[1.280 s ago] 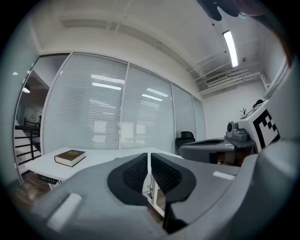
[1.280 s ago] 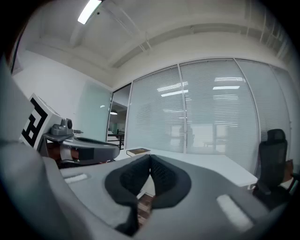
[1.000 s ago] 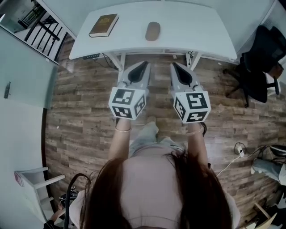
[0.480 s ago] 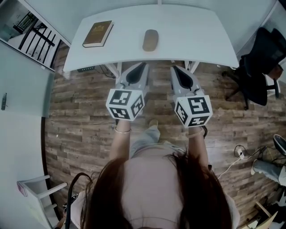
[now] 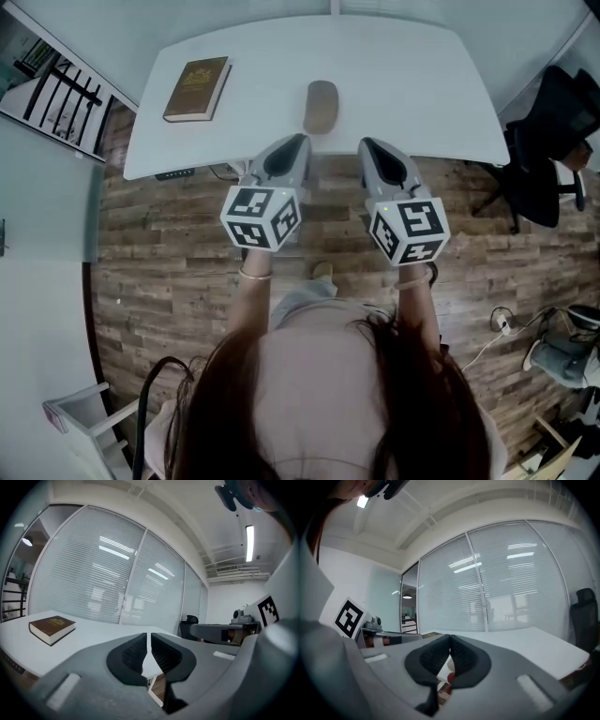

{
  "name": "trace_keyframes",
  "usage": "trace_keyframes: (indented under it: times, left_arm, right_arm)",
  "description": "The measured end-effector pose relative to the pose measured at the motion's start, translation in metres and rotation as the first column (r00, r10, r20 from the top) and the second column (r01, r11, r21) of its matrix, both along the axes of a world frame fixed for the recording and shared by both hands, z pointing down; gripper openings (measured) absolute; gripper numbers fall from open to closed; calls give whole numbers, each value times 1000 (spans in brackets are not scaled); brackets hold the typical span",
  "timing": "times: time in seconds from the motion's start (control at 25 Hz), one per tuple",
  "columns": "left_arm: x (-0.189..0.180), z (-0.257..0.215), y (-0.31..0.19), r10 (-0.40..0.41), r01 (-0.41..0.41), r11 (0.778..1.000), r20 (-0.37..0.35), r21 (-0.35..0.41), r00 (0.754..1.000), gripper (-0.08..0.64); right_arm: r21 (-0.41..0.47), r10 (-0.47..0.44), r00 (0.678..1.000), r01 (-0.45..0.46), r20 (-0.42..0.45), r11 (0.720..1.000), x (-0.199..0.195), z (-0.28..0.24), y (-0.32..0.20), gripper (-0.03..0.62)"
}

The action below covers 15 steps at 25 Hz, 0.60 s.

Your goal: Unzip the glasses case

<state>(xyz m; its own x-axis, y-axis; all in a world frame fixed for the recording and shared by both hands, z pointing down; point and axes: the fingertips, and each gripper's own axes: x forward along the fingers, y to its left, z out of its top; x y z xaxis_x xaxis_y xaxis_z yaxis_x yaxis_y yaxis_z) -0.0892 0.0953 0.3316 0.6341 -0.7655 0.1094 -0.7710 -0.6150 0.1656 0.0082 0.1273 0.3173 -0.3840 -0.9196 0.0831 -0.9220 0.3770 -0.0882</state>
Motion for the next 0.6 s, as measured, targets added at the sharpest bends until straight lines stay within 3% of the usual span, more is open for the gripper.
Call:
trace_keyframes:
  times: [0.44,0.6]
  left_arm:
    - [-19,30,-76,63,-63,993,-4,-96,998,80]
    - [-20,41,-96,68,-73,987,-41,-143,997,94]
  right_arm:
    - [-17,59,998,-59,-9,998,-11,8,-68,2]
    - [-32,74,997,-74,-27,997,-12,15,-81,2]
